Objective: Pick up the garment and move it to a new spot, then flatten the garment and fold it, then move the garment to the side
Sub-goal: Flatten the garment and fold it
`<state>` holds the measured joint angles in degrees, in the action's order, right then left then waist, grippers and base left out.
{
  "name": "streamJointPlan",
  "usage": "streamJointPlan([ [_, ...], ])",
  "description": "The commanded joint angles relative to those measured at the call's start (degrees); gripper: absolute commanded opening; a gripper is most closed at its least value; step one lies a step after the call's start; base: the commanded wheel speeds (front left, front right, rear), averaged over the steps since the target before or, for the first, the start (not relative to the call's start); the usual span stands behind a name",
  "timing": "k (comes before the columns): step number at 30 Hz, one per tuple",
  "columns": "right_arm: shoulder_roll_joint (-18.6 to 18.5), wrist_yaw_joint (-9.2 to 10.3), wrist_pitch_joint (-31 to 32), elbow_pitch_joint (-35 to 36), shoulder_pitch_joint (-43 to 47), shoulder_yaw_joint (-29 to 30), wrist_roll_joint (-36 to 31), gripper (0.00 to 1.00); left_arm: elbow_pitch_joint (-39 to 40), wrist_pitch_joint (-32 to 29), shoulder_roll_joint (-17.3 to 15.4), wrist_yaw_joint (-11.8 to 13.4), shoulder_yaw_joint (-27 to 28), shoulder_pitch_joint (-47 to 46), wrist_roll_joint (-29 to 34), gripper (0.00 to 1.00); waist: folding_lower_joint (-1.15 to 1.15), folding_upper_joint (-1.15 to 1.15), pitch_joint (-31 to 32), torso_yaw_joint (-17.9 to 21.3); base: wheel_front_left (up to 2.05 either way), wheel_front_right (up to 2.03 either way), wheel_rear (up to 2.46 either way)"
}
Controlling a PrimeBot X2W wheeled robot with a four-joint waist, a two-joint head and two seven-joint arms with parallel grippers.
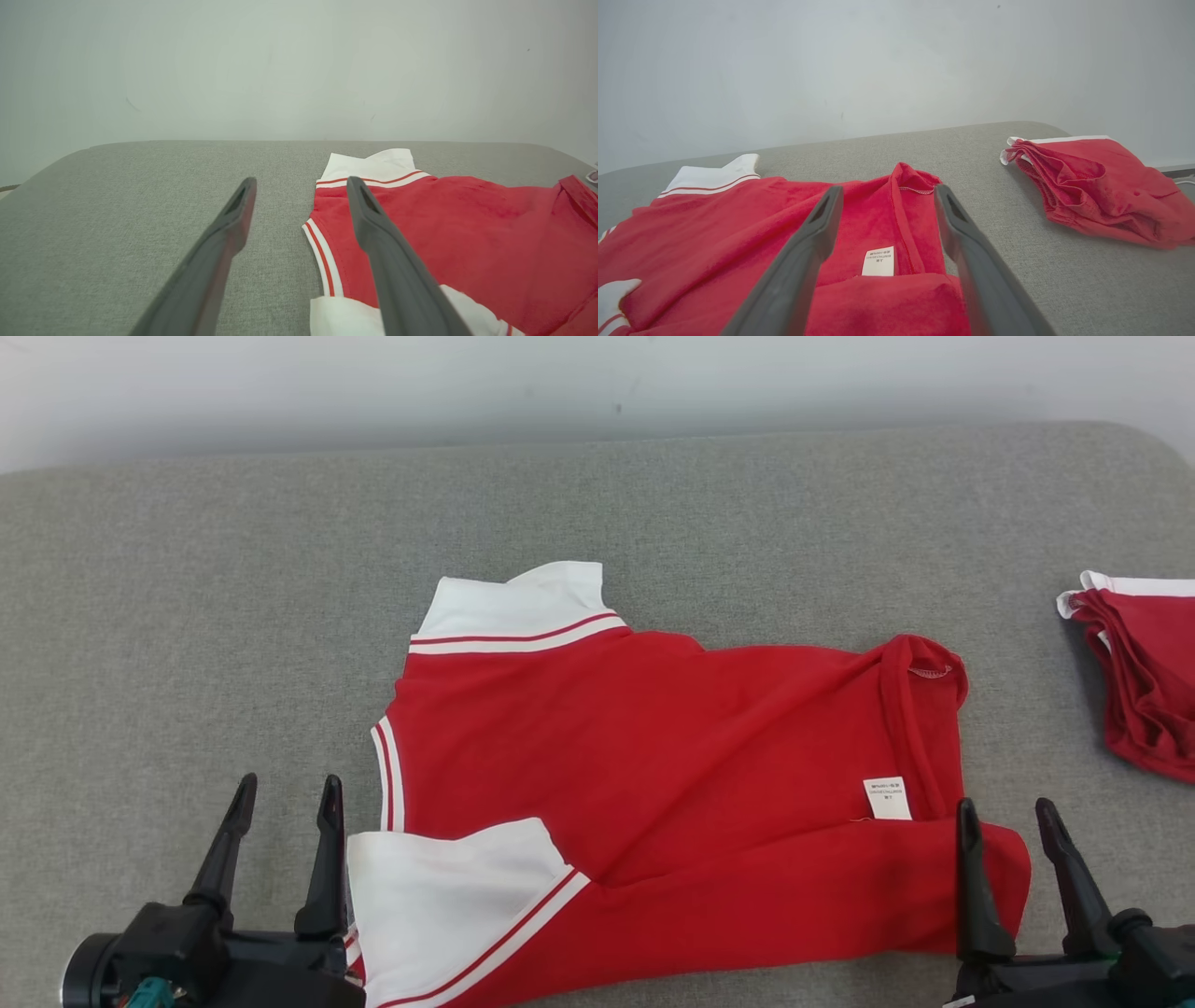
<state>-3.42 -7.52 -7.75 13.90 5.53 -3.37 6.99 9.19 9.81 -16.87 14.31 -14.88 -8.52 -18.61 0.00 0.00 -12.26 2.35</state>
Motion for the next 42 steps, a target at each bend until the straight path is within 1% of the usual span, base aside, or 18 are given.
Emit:
streamJointPlan([
  [1, 0.1, 0.07, -0.5, 0.2, 0.4, -0.1, -0.2, 1.00, -0.1, 0.1, -0.2, 0.3, 0.1, 0.5, 0.1, 1.00, 0.00, 0.00, 0.1, 0.1, 0.00, 0.00, 0.00],
  [8, 0.1, 0.07, -0.8, -0.6, 0.2, -0.9, -0.1, 1.00, -1.0, -0.9, -0.7, 0.0, -0.5, -0.9, 0.4, 1.00, 0.00, 0.00, 0.4, 0.6, 0.00, 0.00, 0.00],
  [10, 0.1, 0.07, -0.8, -0.7, 0.0, -0.9, 0.1, 1.00, -1.4, -1.6, -1.1, -0.6, -1.1, -2.1, 0.6, 1.00, 0.00, 0.00, 0.3, 0.6, 0.00, 0.00, 0.00],
  [13, 0.1, 0.07, -0.7, -0.7, -0.3, -1.0, 0.5, 1.00, -2.3, -3.3, -1.5, -2.3, -1.8, -5.6, 0.2, 1.00, 0.00, 0.00, -0.3, 0.7, 0.00, 0.00, 0.00],
  [15, 0.2, 0.07, -0.7, -0.8, -0.7, -1.1, 0.7, 1.00, -3.5, -5.1, -1.7, -4.0, -2.5, -9.2, -0.7, 1.00, 0.00, 0.00, -1.0, 1.0, 0.00, 0.00, 0.00],
  [20, -0.1, 0.07, -1.0, -1.4, -2.6, -2.5, 1.0, 1.00, -9.3, -11.7, -1.8, -9.7, -4.0, -20.2, -4.1, 1.00, 0.00, 0.00, -3.8, 2.7, 0.00, 0.00, 0.00],
  [24, -0.2, 0.07, -1.9, -2.5, -4.4, -3.9, 1.3, 1.00, -17.1, -17.3, -1.5, -14.3, -4.4, -28.8, -7.9, 1.00, 0.00, 0.00, -6.1, 4.8, 0.00, 0.00, 0.00],
  [26, -0.2, 0.07, -2.3, -3.1, -5.3, -4.6, 1.5, 1.00, -21.9, -20.0, -1.1, -16.7, -4.2, -32.7, -10.8, 1.00, 0.00, 0.00, -7.1, 5.8, 0.00, 0.00, 0.00],
  [30, -0.1, 0.07, -3.2, -4.8, -6.7, -5.8, 2.0, 1.00, -30.8, -24.5, -1.1, -19.6, -4.5, -39.1, -14.0, 1.00, 0.00, 0.00, -8.4, 7.5, 0.00, 0.00, 0.00],
  [32, -0.1, 0.07, -3.7, -5.6, -7.3, -6.1, 2.2, 1.00, -34.6, -25.9, -1.3, -20.3, -4.9, -41.8, -15.4, 1.00, 0.00, 0.00, -8.8, 8.1, 0.00, 0.00, 0.00],
  [33, -0.1, 0.07, -3.7, -5.6, -7.3, -6.1, 2.2, 1.00, -34.6, -25.9, -1.3, -20.3, -4.9, -41.8, -15.4, 1.00, 0.00, 0.00, -8.8, 8.1, 0.00, 0.00, 0.00],
  [37, 0.0, 0.07, -4.5, -6.8, -8.2, -6.6, 2.7, 1.00, -41.0, -27.8, -1.6, -21.2, -5.4, -45.6, -16.9, 1.00, 0.00, 0.00, -9.4, 8.9, 0.00, 0.00, 0.00],
  [40, 0.1, 0.07, -5.0, -7.6, -8.5, -6.5, 2.8, 1.00, -44.6, -29.1, -1.8, -21.3, -6.0, -47.7, -17.8, 1.00, 0.00, 0.00, -9.7, 9.1, 0.00, 0.00, 0.00],
  [42, 0.1, 0.07, -5.3, -8.1, -8.7, -6.1, 2.9, 1.00, -46.9, -29.8, -1.4, -21.6, -6.3, -49.0, -19.6, 1.00, 0.00, 0.00, -9.8, 9.0, 0.00, 0.00, 0.00],
])
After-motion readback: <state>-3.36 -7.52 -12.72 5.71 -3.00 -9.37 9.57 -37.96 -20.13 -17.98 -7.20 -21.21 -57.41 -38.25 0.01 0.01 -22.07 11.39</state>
